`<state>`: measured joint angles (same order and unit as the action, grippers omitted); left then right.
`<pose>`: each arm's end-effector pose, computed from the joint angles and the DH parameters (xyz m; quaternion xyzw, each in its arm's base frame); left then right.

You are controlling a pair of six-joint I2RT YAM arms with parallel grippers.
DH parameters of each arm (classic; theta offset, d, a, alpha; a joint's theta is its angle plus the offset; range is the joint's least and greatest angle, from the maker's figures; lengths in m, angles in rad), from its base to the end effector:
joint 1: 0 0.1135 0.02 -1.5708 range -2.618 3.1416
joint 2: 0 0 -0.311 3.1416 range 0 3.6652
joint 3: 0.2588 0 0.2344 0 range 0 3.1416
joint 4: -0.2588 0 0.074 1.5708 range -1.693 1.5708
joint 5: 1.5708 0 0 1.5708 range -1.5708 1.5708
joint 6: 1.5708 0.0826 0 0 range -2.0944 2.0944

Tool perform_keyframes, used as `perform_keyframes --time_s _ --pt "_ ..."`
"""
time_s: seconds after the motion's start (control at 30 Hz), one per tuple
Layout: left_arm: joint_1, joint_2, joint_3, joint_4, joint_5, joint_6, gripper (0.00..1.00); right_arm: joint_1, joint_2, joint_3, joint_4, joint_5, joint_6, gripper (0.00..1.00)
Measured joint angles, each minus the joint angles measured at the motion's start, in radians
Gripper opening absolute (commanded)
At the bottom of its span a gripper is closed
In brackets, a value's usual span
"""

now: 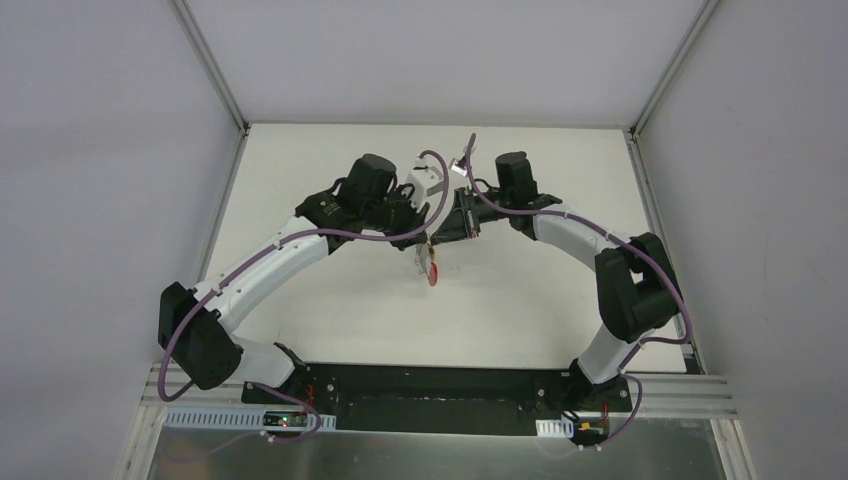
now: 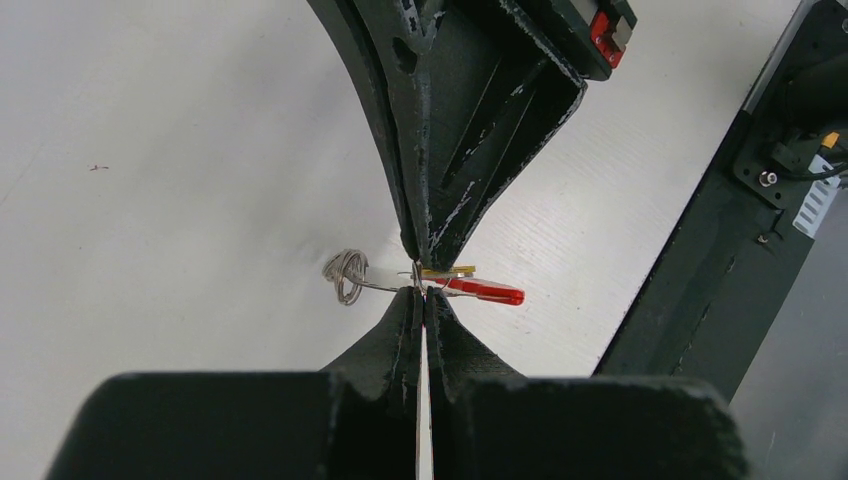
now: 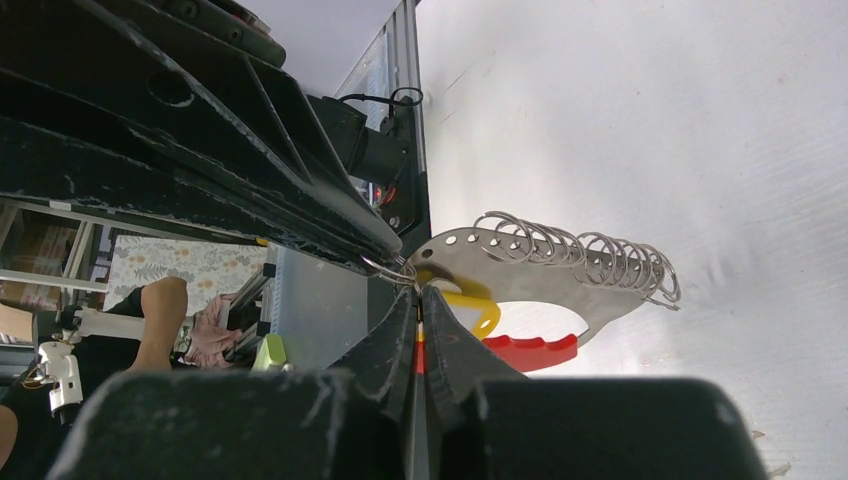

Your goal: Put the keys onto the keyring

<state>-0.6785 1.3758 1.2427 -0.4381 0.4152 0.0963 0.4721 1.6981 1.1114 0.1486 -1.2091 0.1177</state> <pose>0.2268 -0.2256 0.3671 0.4159 0.7579 -0.3079 0.3973 0.2987 0.2393 0.3027 -0.4226 0.6297 0.5872 0.2830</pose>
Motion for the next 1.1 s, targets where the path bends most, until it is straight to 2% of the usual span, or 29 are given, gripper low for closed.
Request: perform_keyframes --time_s 0.13,0.2,0.33,0.73,1.1 --pt "0.014 -0.012 -0.013 0.015 0.029 0.0 0.0 0.0 0.0 0.0 -0.001 -0.002 -0.004 0.21" --pt "0.029 -0.02 -0.014 0.016 0.056 0.0 0.0 -0.001 0.0 0.0 -0.001 -0.002 -0.007 0.33" --pt "0.056 -0.036 -0.015 0.023 0.111 0.0 0.0 -0.004 0.0 0.002 -0.002 -0.003 -0.007 0.43" --pt "0.105 -0.063 -0.045 0.1 0.339 -0.003 0.0 -0.028 -0.058 0.019 -0.044 -0.042 -0.032 0.46" --pt "0.11 -0.053 -0.043 0.135 0.504 -0.041 0.0 -0.056 -0.195 0.095 -0.259 -0.071 -0.241 0.47"
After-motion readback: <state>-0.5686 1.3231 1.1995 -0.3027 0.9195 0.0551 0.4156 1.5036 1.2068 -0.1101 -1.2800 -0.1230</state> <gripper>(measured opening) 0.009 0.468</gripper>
